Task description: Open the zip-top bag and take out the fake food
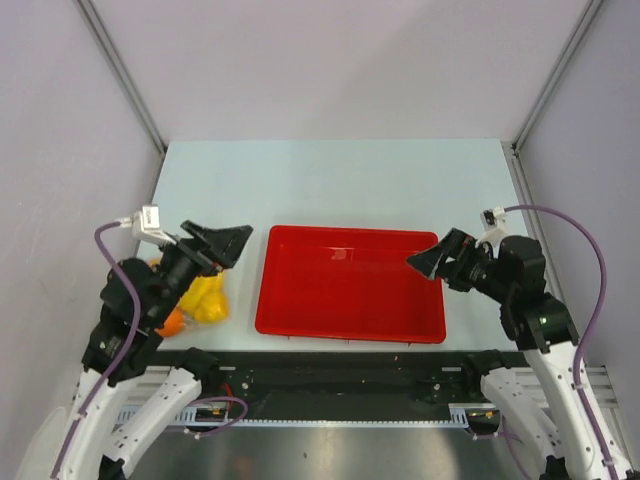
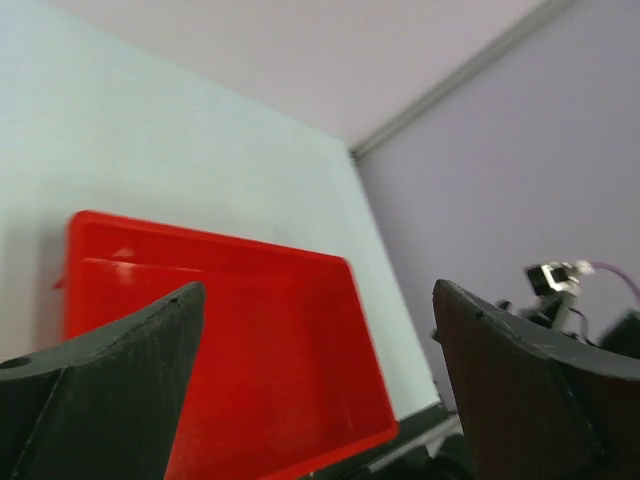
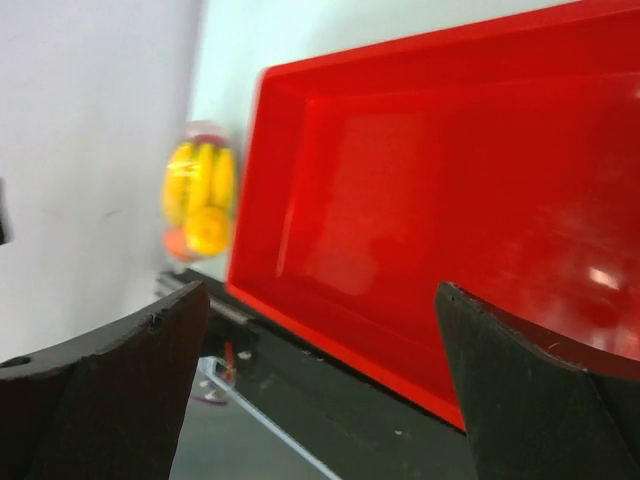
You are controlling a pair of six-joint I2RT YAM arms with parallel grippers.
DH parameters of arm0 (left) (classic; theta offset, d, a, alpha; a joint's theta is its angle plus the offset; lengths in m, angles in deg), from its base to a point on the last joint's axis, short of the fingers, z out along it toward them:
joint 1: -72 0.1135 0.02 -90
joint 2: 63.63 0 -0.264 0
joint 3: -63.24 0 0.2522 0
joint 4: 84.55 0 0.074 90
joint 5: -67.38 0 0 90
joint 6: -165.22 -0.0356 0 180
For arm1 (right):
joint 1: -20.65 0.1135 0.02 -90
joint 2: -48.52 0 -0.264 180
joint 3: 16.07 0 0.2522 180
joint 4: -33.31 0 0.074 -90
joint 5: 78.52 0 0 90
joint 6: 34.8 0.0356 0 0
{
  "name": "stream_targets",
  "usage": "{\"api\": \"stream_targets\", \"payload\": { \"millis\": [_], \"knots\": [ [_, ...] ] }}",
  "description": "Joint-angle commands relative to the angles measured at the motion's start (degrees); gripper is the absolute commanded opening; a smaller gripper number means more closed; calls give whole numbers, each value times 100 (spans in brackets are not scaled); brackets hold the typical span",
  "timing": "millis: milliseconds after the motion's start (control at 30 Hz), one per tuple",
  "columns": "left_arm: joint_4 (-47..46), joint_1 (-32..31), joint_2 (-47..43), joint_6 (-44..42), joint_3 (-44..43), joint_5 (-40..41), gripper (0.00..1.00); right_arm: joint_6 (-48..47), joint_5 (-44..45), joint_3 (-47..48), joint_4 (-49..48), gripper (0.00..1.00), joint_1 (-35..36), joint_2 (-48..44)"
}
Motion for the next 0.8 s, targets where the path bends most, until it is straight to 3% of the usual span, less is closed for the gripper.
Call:
{"api": "stream_targets", "payload": {
  "millis": [0, 167, 300, 333, 467, 633, 767],
  "knots": [
    [2076, -10, 1026, -478, -866, 1221, 100, -680, 813, 579, 944, 100, -29, 472],
    [2237, 164, 1729, -654, -1017, 1539, 100, -980, 754, 930, 1016, 100, -29, 1000],
    [2184, 1516, 2292, -777, -868, 478, 100, -1226, 237, 1246, 1059, 100, -11, 1456],
    [2219, 1893, 2502, -751, -850, 545, 100, -1279, 156, 1326, 1103, 100, -3, 1571],
    [2596, 2291, 2723, -489, -1034, 1616, 100, -1464, 121, 1554, 1366, 100, 278, 2063],
    [2685, 3625, 2873, -382, -797, 1661, 99, -1367, 76, 1766, 1306, 100, 1200, 2565],
    [2730, 4102, 2829, -110, -298, 2082, 99, -1262, 7, 1766, 1104, 100, 1553, 2793]
  ]
}}
